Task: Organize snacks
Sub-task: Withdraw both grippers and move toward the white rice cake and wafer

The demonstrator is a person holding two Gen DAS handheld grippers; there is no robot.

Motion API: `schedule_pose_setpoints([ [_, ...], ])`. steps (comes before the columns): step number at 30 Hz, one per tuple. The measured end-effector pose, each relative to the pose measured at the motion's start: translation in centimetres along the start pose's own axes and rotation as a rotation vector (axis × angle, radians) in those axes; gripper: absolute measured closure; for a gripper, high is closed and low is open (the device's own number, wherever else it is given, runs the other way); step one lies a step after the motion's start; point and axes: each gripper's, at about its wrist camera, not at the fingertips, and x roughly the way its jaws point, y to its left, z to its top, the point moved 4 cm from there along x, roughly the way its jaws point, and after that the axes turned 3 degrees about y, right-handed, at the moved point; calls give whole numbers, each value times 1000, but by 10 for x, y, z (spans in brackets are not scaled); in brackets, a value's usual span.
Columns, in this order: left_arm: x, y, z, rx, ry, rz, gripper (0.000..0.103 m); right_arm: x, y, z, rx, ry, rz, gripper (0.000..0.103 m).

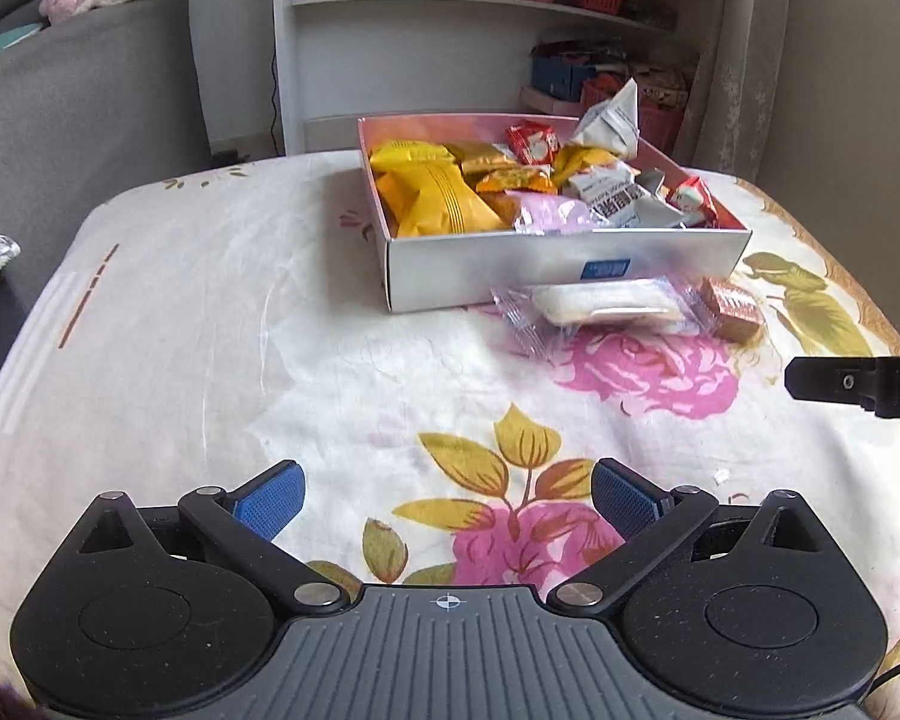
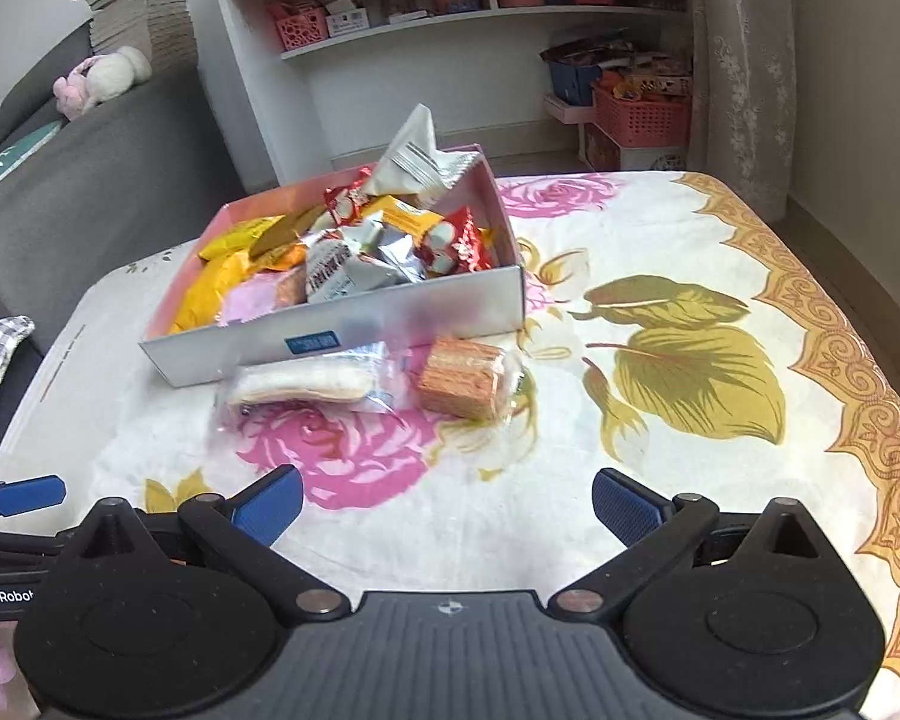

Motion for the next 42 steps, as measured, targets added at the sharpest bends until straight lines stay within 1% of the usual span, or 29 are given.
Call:
schedule_pose_setpoints([
  [4, 8, -4, -6, 2, 15, -20, 1, 6, -10, -7, -15, 12, -28, 6],
  [6, 14, -6, -8, -4, 35, -35, 1, 13, -14, -11, -35, 30, -44, 6],
  [8, 16, -8, -7, 5, 18, -25, 0, 20, -15, -15, -48, 49, -63, 6],
  [11, 20, -12, -7, 40, -8, -14, 0, 28, -19, -19, -47, 71, -69, 6],
  [14, 24, -16, -7, 72, -40, 14, 0, 32, -21, -18, -79, 54, -81, 6],
  [15, 24, -16, -6, 62, -40, 18, 0, 33, -22, -17, -92, 47, -84, 6],
  [19, 29, -17, 0, 50, -26, 29, 0, 37, -24, -15, -132, 27, -69, 6],
  [24, 35, -20, 9, 61, -3, 14, 0, 41, -23, -11, -171, 15, -40, 6],
  [30, 40, -27, 18, 161, -25, -100, 2, 44, -22, -2, -247, 11, 6, 6],
  [33, 38, -29, 29, 186, -55, -142, 3, 43, -23, 4, -256, -4, 21, 6],
  [35, 37, -28, 37, 176, -71, -174, 3, 43, -22, 8, -256, -13, 38, 6],
  [37, 38, -27, 45, 144, -79, -212, 3, 45, -20, 11, -259, -18, 47, 6],
  [42, 44, -29, 57, 33, -53, -304, 3, 52, -12, 15, -283, -18, 56, 8],
])
